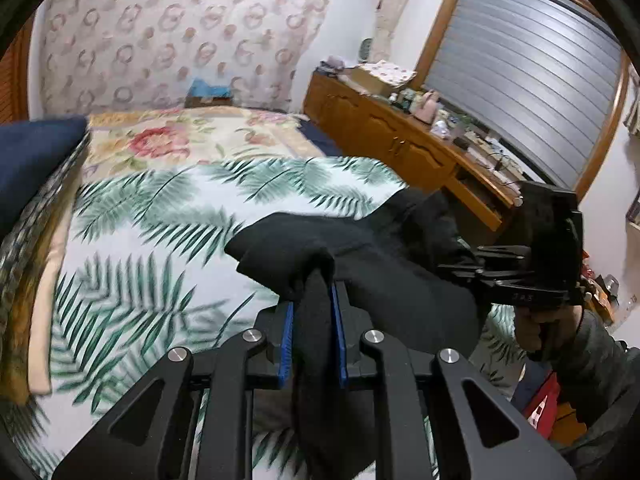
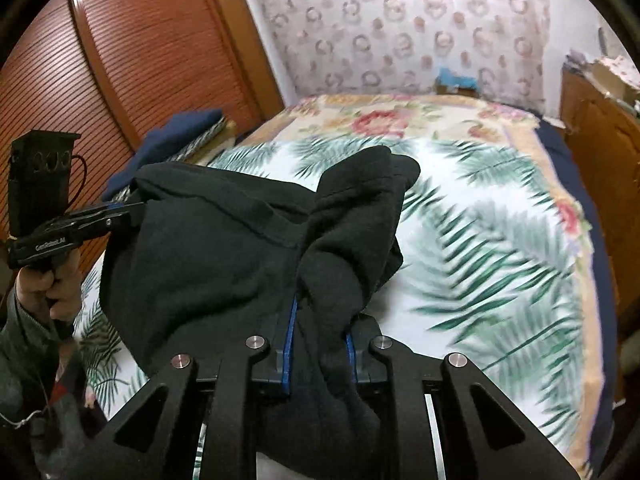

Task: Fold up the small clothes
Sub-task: 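Grasp the folded black shirt bundle with both grippers, then lift the black shirt bundle with both grippers and carry it toward the clothes stack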

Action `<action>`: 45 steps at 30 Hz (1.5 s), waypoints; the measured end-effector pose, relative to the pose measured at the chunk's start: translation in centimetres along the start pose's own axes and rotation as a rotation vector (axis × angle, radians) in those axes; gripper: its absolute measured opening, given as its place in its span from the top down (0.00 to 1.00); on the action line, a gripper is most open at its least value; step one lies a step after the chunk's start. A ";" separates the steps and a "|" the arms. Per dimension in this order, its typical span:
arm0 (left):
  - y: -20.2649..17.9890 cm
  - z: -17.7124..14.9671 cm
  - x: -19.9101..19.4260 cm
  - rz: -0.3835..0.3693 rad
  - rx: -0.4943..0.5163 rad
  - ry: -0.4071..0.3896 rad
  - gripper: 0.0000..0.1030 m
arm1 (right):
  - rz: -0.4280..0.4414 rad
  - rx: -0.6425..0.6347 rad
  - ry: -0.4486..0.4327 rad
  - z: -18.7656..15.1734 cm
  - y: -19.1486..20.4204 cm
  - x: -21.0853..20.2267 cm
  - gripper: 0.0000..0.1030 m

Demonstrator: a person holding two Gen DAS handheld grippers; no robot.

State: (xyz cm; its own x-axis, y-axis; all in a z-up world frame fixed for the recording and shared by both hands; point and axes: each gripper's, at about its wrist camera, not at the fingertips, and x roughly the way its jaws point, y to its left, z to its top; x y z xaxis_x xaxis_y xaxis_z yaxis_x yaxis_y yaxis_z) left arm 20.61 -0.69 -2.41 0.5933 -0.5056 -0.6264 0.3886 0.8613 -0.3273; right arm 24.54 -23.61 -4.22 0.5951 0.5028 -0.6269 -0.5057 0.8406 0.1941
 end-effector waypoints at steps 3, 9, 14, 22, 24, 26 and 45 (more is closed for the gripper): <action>1.1 -0.9 0.6 0.021 -0.022 0.020 0.83 | -0.056 0.005 -0.010 -0.4 -0.2 0.0 0.70; 2.7 -2.3 2.6 0.050 -0.067 0.060 0.82 | -0.187 0.061 -0.046 -0.5 -1.9 -1.6 0.35; 2.8 -2.6 3.7 0.062 -0.066 0.086 0.81 | -0.153 0.114 -0.046 -0.6 -2.6 -0.8 0.33; 2.9 -2.9 4.2 0.066 -0.077 0.092 0.80 | -0.114 0.141 0.011 1.6 -3.0 4.0 0.32; 2.9 -3.0 4.2 0.063 -0.078 0.090 0.80 | -0.120 0.124 -0.001 1.7 -2.7 4.4 0.31; 3.0 -3.0 4.4 0.059 -0.082 0.091 0.80 | -0.126 0.117 -0.009 1.7 -2.4 4.1 0.31; 1.0 -2.0 -0.5 -0.003 -0.039 -0.041 0.83 | -0.043 0.058 -0.068 0.8 0.1 2.2 0.84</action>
State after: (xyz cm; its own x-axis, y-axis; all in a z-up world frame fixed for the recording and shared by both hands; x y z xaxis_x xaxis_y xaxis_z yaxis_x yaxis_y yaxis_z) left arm 19.31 0.48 -3.83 0.6210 -0.5088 -0.5962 0.3629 0.8608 -0.3567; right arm 26.31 -22.28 -4.99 0.6577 0.4768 -0.5832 -0.4431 0.8710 0.2123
